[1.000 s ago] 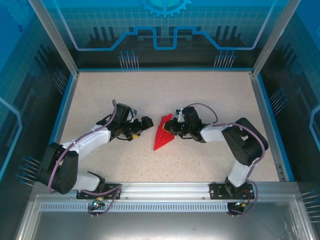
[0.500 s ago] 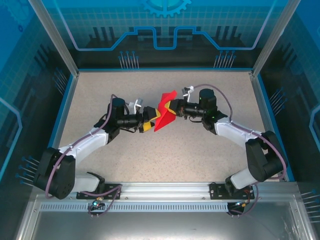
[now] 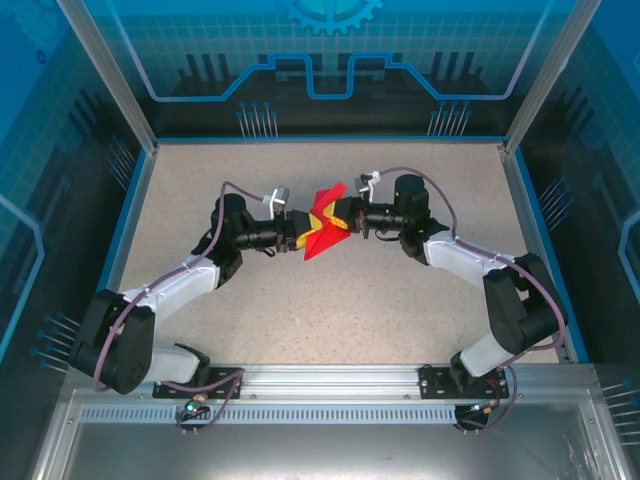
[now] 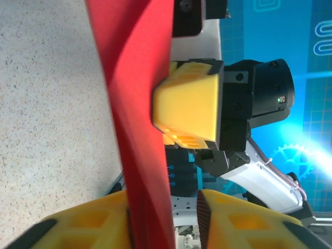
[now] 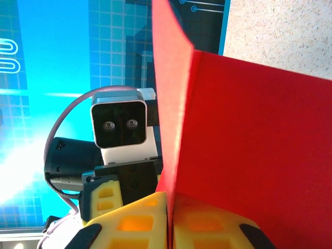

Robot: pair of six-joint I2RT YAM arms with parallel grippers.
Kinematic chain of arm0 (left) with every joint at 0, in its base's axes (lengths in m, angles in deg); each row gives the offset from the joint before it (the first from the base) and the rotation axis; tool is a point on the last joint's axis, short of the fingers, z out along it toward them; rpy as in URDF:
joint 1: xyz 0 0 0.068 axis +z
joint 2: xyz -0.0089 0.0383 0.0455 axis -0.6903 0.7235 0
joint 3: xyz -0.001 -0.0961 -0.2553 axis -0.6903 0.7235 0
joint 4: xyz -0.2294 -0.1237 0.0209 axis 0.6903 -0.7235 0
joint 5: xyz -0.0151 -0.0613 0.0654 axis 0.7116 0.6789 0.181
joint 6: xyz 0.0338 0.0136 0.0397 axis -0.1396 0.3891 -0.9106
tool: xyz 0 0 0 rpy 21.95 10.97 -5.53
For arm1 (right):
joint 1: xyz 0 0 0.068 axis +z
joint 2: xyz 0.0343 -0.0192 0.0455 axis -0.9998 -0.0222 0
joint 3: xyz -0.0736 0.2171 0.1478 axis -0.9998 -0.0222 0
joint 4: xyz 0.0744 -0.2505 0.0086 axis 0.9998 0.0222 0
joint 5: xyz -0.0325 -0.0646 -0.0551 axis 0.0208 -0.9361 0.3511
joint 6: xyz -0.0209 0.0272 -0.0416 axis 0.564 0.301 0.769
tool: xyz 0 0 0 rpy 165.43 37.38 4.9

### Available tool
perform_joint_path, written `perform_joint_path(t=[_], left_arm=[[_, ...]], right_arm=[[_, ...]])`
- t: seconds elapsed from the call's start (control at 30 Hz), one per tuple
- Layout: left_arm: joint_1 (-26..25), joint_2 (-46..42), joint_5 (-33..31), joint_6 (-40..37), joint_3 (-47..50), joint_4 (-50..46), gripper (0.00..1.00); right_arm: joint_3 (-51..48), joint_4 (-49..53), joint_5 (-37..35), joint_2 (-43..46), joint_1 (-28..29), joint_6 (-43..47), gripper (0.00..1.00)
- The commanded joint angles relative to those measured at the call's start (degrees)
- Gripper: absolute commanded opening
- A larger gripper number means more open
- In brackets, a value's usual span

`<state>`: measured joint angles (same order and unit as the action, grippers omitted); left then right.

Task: Fold a paper plane with a square sheet of paper (pick it up from the middle)
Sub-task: Turn over the paper at the center of the table.

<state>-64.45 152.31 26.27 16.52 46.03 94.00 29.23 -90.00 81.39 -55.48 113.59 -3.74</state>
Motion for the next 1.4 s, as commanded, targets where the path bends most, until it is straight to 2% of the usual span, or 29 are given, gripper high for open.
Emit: perform_joint_path(t=[0.0,0.13,0.2,0.27,0.33,0.43,0.47,0.57,0.63,0.73,0.83,0.93,1.07,1.17,1.3,1.37], left_arm=[[-0.3,0.5,0.2,0.5,0.9,1.9,0.25],[-0.3,0.4,-1.0,-1.7,0.8,-1.0,0.12],[-0.3,-0.1,-2.3,-4.9,0.3,-5.7,0.08],[-0.2,-0.8,-3.9,-9.3,-0.8,-12.2,0.07],[-0.3,-1.9,-7.4,-16.5,-3.6,-24.5,0.06],[-2.0,-3.3,-20.6,-30.5,-11.2,-49.1,0.06],[-3.1,-3.2,-25.1,-33.3,-13.8,-55.2,0.06],[-8.3,-1.2,-43.4,-39.5,-22.0,-70.8,0.06],[-12.5,2.6,-56.8,-40.8,-27.7,-79.7,0.06],[-17.3,10.3,-73.3,-39.1,-34.8,-90.5,0.06],[-20.4,19.2,-83.9,-35.2,-40.7,-99.2,0.06],[-23.2,26.7,-88.1,-32.4,-45.6,-103.7,0.06],[-25.5,35.4,-88.5,-30.7,-52.0,-105.4,0.07],[-26.1,40.5,-85.9,-30.7,-55.1,-102.7,0.12],[-26.1,43.0,-76.6,-33.6,-57.7,-96.6,0.25],[-25.7,42.6,-70.9,-34.9,-58.2,-92.9,0.39]], right_arm=[[0.0,-0.2,1.7,0.2,0.5,0.6,0.10],[0.2,5.2,1.7,1.7,0.4,4.6,0.17],[1.3,14.1,0.2,4.1,-0.1,11.1,0.31],[3.7,30.3,-5.3,7.1,-0.9,20.3,0.46],[5.0,40.4,-10.7,10.0,-1.5,26.9,0.59],[5.2,49.8,-19.1,14.1,-2.4,33.0,0.74],[5.1,52.3,-21.9,15.0,-2.5,34.1,0.77],[3.7,56.0,-29.6,17.9,-2.2,36.4,0.85],[2.6,57.5,-34.0,19.6,-1.9,37.1,0.87],[0.7,58.8,-38.8,21.6,-1.7,36.9,0.89],[-0.8,59.6,-42.7,23.5,-1.6,36.2,0.91],[-4.1,59.7,-44.8,25.1,-1.5,35.8,0.91],[-5.9,61.1,-47.4,26.6,-1.5,35.4,0.91],[-7.5,61.3,-48.3,27.8,-1.7,34.9,0.91],[-9.1,61.7,-48.4,28.9,-1.6,34.1,0.91],[-9.3,62.1,-48.5,29.1,-1.7,33.9,0.91]])
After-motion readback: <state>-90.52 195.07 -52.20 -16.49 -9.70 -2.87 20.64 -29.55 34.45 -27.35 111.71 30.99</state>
